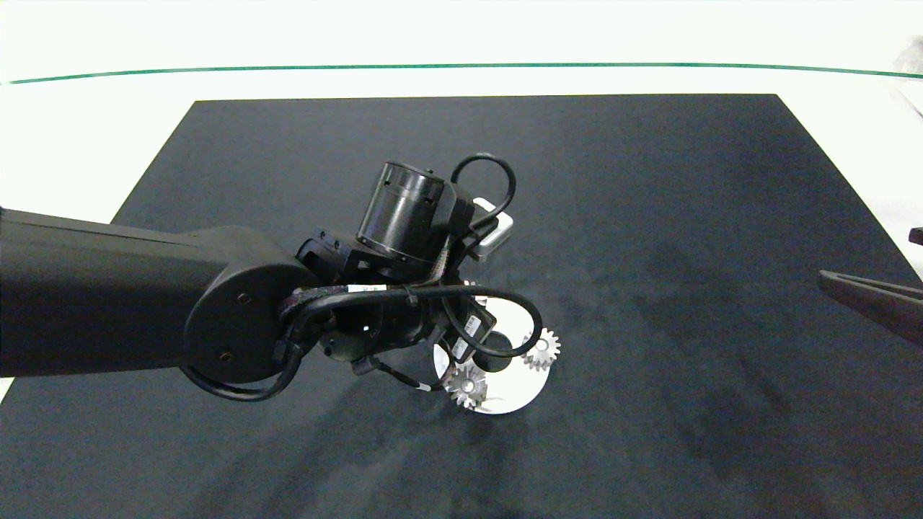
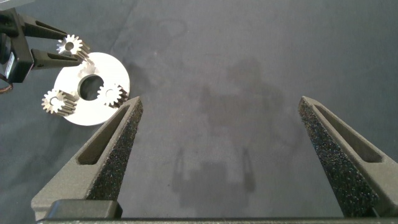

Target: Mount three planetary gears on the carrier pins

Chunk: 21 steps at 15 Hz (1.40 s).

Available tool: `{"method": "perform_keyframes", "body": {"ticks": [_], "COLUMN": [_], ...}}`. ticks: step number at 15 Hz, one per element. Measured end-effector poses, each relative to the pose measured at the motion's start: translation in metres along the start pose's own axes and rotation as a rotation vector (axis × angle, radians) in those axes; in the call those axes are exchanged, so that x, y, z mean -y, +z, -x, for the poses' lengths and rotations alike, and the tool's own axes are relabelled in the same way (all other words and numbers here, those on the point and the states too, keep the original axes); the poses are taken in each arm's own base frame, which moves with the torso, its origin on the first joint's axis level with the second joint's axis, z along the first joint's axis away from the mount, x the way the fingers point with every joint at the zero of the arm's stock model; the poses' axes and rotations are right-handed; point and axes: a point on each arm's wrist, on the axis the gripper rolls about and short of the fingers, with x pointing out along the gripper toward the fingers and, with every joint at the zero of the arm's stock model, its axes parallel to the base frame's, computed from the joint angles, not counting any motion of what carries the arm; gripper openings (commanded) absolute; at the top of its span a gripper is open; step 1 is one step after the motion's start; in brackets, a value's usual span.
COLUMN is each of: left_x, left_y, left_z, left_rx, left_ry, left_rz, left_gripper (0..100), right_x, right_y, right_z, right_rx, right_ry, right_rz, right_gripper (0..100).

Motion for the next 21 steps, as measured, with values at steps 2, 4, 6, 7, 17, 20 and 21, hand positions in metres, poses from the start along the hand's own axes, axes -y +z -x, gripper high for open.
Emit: {"method": "perform_keyframes", "body": {"ticks": [2,4,6,7,17,20,21], "left_x": [0.0005,0.0007,0.0004,0.0002,-0.0023,-0.0025,-0.0031], "left_y": [-0.0004,-0.0005,0.0007,0.0009,0.0033,0.0019,0.0012], "left_z": [-0.0009,-0.0025,-0.0034,-0.004,-0.0074,-0.0078,-0.0075], "left_rx": [-0.002,-0.004,-0.001,-0.001,0.002,-0.004,-0.006], "left_ry": [0.0,-0.001,0.0,0.001,0.008,0.008,0.009], "left_rz": [0.0,-0.001,-0.001,-0.004,-0.012,-0.011,-0.011], "left_gripper": [16,16,16,16,16,16,16], "right_x": [0.0,0.0,0.0,0.0,0.0,0.0,0.0], "right_y": [0.0,0.0,0.0,-0.0001,-0.0001,-0.0001,-0.0001], "right_z": [0.0001,0.0001,0.0001,0.0001,0.0001,0.0001,0.0001], "right_rx": [0.0,0.0,0.0,-0.001,-0.001,-0.001,-0.001], "right_ry": [0.0,0.0,0.0,0.0,0.0,0.0,0.001], "right_rz": [0.0,0.0,0.0,0.0,0.0,0.0,0.0], "right_gripper": [100,100,100,100,100,100,100]}}
